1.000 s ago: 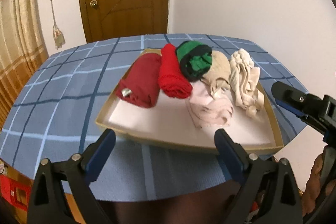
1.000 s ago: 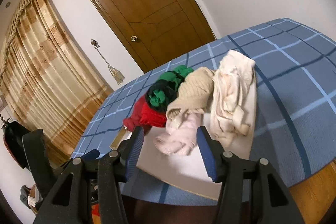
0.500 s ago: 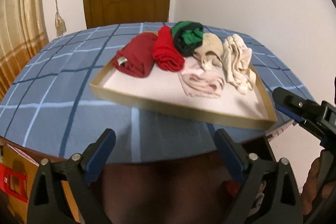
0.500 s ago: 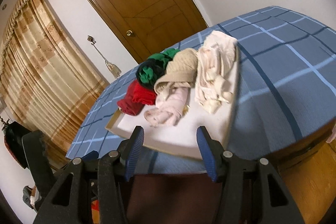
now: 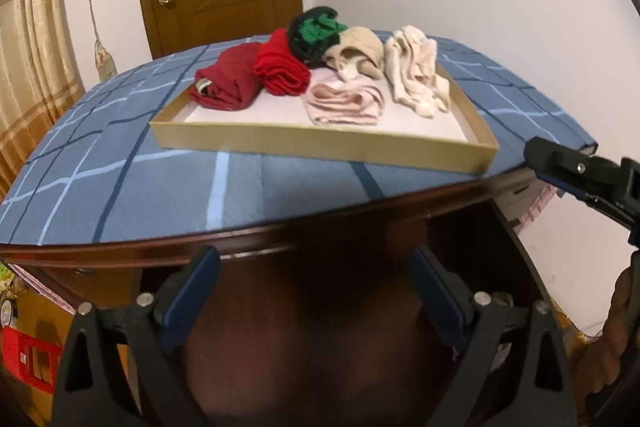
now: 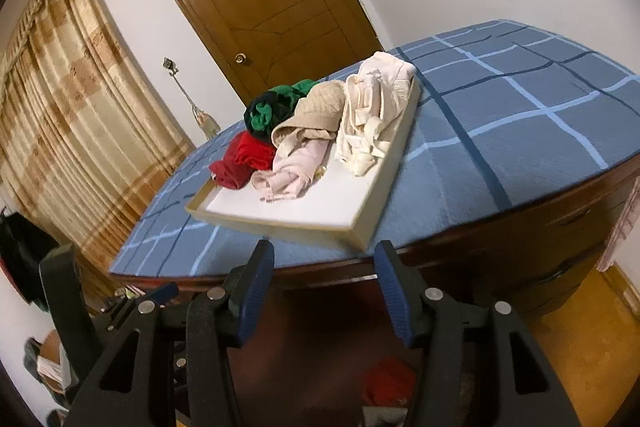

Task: Take underwear out of drawer
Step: 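Lower both tools down into the open drawer over the remaining socks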

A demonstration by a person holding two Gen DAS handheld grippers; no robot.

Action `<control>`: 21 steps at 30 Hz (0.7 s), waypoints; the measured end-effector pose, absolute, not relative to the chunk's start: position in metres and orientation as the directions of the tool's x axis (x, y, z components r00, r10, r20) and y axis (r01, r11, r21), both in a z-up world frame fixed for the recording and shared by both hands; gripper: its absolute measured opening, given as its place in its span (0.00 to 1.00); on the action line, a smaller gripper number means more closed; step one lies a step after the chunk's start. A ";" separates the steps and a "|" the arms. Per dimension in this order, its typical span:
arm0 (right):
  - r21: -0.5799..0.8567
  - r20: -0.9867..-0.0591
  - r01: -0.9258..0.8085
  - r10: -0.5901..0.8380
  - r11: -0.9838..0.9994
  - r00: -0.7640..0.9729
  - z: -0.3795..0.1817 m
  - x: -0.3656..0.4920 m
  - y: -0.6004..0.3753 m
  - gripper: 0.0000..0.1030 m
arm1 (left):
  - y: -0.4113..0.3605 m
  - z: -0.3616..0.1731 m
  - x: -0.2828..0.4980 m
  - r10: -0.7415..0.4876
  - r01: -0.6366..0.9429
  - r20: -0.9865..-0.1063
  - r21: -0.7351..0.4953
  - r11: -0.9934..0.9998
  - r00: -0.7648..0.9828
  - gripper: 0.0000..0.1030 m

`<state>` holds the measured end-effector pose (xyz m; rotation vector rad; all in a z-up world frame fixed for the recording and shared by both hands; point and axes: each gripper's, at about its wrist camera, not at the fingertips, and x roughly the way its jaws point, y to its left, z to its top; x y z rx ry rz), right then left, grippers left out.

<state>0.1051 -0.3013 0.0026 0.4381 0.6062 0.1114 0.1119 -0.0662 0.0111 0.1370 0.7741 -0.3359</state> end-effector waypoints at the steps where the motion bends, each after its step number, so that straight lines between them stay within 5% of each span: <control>1: 0.417 -0.530 0.020 0.226 0.908 0.818 0.001 0.101 -0.301 0.54 | -0.067 0.010 0.110 -0.251 0.350 -0.706 -0.005 0.937 0.662 0.94; 21: 0.375 -0.655 0.023 0.247 0.927 0.714 -0.046 0.066 -0.310 0.54 | -0.076 -0.034 0.084 -0.262 0.417 -0.768 0.007 0.909 0.584 0.94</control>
